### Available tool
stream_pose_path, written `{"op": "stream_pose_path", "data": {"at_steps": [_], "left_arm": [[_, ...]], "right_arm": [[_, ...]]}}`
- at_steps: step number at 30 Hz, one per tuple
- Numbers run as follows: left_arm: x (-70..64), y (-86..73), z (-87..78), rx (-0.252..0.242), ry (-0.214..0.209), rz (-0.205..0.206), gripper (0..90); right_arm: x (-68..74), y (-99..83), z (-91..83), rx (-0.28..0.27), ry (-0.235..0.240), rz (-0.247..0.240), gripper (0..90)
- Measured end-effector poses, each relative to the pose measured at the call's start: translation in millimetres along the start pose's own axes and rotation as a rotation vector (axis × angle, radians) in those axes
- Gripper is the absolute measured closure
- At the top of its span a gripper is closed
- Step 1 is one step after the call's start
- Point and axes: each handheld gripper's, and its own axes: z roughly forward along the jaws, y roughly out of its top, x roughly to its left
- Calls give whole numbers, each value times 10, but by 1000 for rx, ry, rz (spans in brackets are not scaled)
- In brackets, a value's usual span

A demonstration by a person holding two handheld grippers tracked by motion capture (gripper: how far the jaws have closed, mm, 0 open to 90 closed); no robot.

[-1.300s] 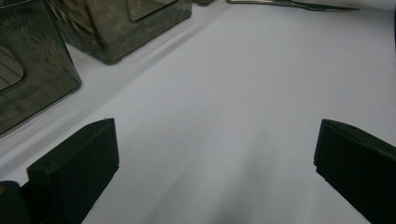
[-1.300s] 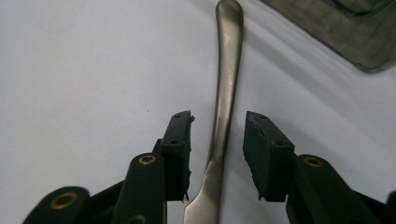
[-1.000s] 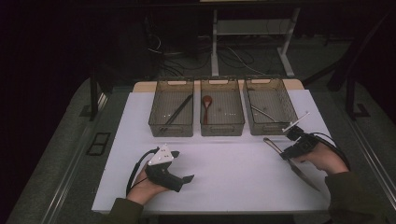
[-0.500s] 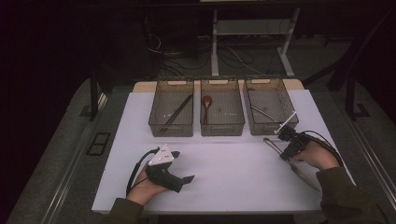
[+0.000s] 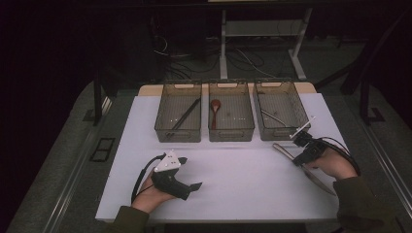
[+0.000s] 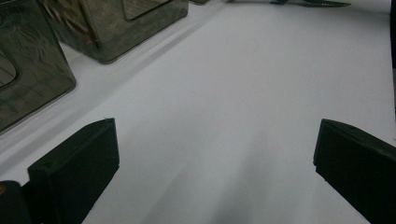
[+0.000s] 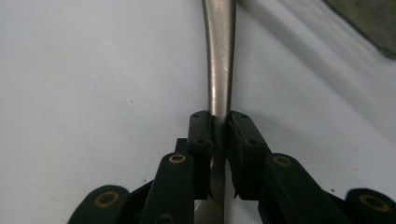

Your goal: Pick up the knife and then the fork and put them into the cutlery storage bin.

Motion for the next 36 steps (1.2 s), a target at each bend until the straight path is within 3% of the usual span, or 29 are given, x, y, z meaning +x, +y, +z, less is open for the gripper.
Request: {"op": "stream_pose_path", "data": {"at_steps": [7, 18, 30, 36], "left_arm": [[7, 0, -8, 1, 1, 2, 0], [14, -1, -12, -4, 6, -1, 0], [25, -2, -22, -2, 10, -1, 0], [51, -6, -23, -15, 15, 5, 0]], "right_arm": [[-30, -57, -192, -110, 5, 26, 782], [-121, -147, -478, -344, 21, 70, 782], [-199, -204, -601, -536, 41, 116, 781], [-234, -221, -677, -633, 27, 129, 781]]}}
